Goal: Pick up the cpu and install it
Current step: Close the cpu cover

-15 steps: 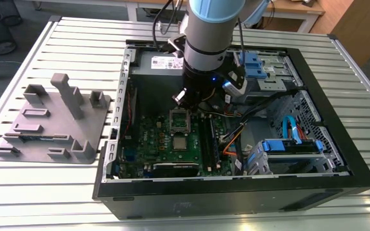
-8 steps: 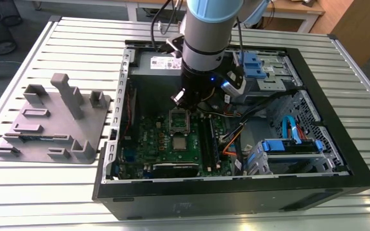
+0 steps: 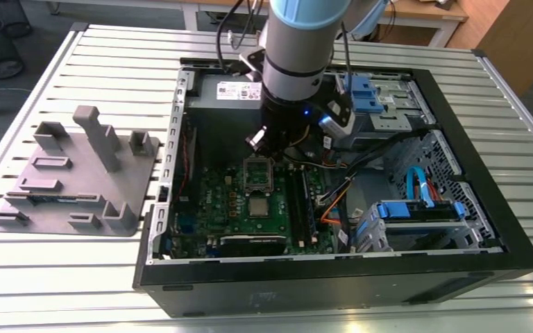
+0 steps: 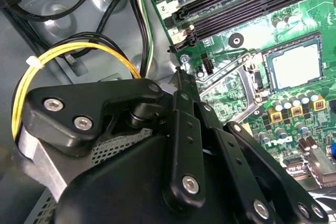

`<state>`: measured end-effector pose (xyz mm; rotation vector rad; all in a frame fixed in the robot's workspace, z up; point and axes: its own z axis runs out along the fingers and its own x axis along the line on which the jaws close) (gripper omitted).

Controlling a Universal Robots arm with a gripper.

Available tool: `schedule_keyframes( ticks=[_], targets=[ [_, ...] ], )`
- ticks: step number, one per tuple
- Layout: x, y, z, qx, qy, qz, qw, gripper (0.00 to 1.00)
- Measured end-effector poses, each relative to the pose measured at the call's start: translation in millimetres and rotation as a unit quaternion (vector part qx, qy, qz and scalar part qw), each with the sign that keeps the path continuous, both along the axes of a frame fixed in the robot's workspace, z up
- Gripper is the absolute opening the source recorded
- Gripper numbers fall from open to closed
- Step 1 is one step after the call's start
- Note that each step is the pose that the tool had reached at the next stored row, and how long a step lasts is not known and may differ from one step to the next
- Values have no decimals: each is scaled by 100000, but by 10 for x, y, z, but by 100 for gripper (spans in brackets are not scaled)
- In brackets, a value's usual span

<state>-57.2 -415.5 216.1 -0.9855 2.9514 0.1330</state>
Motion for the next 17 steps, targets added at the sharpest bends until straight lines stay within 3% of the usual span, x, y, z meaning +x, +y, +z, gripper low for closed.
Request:
schedule_keyframes(
  ticks=[17],
  targets=[
    [0, -5, 56, -2, 1, 34, 100000, 11]
  ],
)
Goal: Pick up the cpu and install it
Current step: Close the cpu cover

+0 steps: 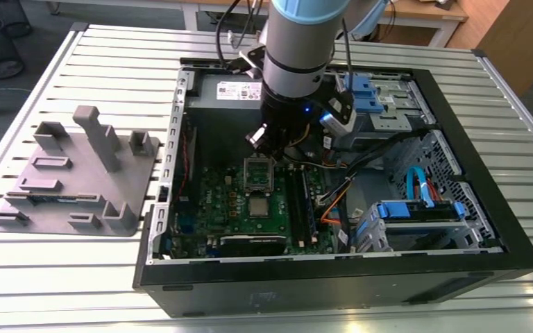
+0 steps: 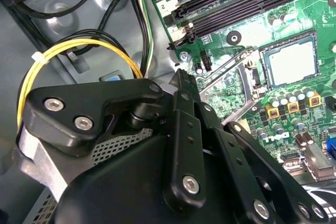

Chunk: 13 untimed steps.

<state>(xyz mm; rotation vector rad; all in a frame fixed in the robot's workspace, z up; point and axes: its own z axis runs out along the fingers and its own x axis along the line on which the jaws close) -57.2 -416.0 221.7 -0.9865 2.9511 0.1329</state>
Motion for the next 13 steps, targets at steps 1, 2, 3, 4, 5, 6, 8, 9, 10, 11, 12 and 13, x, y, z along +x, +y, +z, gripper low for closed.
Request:
schedule_keyframes(
  ticks=[1, 2, 3, 4, 5, 6, 8, 9, 10, 11, 12, 13],
  targets=[
    [0, 0, 3, 6, -4, 12, 100000, 11],
    [0, -1, 5, 12, -7, 25, 100000, 11],
    [0, -1, 8, 8, -5, 39, 100000, 11],
    [0, -1, 11, 1, -2, 56, 100000, 11],
    [0, -2, 14, 6, -2, 80, 100000, 11],
    [0, -2, 15, 8, -6, 106, 100000, 11],
    [0, -2, 16, 12, -9, 190, 100000, 11],
    [0, -2, 17, -3, -5, 239, 100000, 11],
    [-1, -2, 18, 0, -5, 294, 100000, 11],
    [-1, -2, 18, 2, -6, 355, 99999, 11],
    [-2, -2, 20, -1, -2, 419, 99999, 11],
    [-2, -2, 20, -3, -3, 486, 99999, 11]
  ],
)
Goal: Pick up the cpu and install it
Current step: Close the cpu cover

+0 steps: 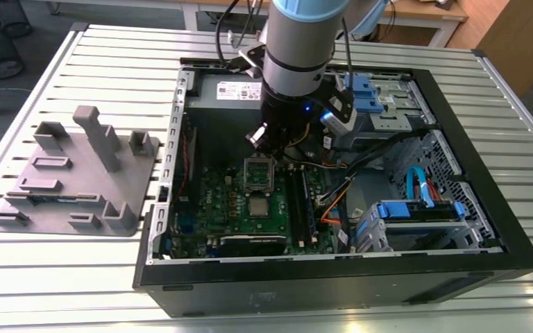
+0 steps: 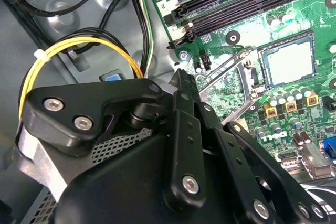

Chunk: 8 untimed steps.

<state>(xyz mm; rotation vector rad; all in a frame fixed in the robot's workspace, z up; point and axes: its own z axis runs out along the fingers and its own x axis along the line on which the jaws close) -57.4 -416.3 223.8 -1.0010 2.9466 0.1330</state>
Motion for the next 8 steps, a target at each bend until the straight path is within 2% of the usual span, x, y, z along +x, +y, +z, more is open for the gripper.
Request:
schedule_keyframes(
  ticks=[8],
  targets=[
    [0, 0, 2, -5, 1, 246, 100000, 11]
  ],
)
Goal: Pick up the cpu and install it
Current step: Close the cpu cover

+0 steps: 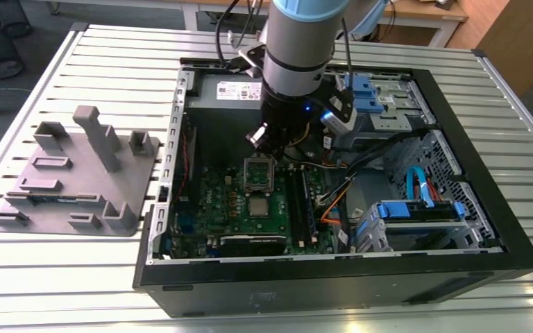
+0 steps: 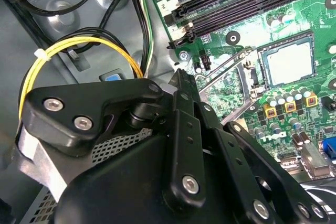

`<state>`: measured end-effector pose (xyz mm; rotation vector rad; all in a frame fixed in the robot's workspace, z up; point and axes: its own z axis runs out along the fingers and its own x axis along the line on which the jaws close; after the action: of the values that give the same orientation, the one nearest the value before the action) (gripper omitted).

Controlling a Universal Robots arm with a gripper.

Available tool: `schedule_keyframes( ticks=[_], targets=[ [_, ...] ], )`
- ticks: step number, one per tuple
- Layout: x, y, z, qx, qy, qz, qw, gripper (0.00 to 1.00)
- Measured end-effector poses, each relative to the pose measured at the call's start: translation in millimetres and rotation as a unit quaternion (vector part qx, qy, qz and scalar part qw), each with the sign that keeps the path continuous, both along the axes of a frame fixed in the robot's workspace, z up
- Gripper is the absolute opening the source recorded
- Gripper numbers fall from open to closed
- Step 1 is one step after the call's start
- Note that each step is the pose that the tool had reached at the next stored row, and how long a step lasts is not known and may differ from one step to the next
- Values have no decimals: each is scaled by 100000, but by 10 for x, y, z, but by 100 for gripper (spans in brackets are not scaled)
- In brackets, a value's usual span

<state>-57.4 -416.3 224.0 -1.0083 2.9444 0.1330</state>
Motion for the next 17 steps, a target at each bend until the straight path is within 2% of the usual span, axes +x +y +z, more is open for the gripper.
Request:
schedule_keyframes(
  ticks=[8, 17],
  targets=[
    [0, -3, 0, -9, -1, 3116, 99951, 11],
    [0, -14, 42, -101, 4, 4075, 99917, 11]
  ],
)
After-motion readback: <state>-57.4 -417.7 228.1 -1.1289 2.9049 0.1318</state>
